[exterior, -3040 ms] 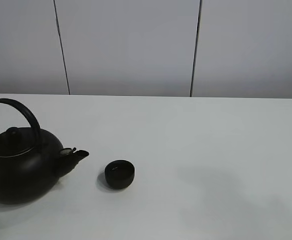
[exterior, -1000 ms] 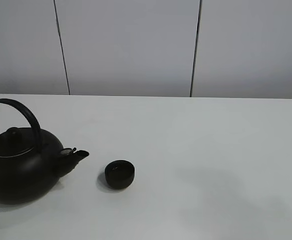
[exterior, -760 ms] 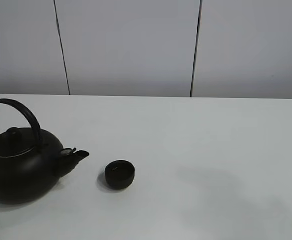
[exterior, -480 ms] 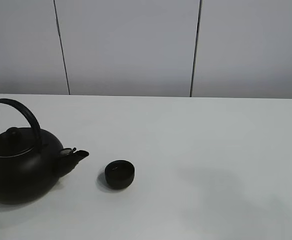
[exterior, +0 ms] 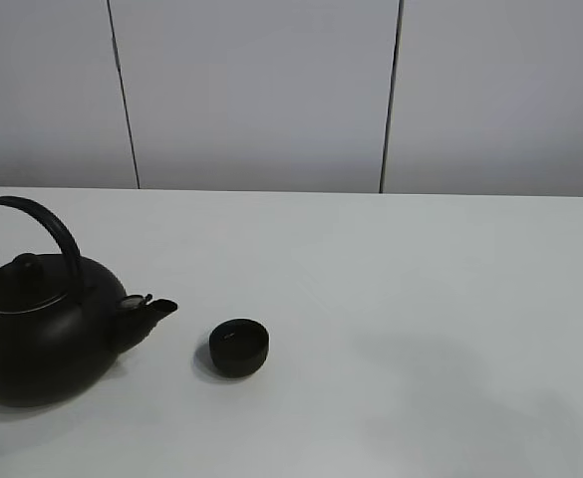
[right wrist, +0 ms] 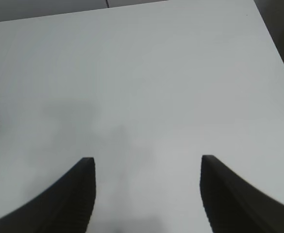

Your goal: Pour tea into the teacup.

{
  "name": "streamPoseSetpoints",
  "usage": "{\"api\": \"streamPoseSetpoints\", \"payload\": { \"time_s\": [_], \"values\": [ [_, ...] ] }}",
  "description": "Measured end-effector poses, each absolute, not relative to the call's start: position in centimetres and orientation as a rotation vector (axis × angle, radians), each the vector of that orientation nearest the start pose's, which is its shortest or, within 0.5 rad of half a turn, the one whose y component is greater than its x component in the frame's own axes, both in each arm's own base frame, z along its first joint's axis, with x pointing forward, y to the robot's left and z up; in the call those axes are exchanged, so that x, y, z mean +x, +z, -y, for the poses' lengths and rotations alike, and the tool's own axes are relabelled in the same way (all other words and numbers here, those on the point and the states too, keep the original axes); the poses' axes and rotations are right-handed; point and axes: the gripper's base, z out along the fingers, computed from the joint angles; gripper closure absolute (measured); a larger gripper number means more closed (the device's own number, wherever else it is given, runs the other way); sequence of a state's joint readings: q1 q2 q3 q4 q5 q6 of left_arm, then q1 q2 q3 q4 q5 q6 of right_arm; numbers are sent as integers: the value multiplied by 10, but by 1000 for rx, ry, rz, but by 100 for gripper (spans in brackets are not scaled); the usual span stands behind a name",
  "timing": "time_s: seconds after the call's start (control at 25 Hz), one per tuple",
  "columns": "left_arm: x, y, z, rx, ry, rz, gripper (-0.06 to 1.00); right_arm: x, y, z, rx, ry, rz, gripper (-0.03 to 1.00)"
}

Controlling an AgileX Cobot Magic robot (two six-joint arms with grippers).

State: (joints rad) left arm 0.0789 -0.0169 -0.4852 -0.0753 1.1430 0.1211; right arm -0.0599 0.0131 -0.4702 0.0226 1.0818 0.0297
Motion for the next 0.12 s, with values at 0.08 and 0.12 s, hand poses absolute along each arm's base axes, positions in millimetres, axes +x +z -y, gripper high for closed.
{"api": "streamPoseSetpoints", "payload": {
  "time_s": [0.08,0.12],
  "values": [
    [-9,267,7,63,21,-2120,67,-1,267,-2,94,9,-2106,53],
    [-9,267,7,72,18,-2120,67,-1,267,-2,94,9,-2106,53]
  ]
}}
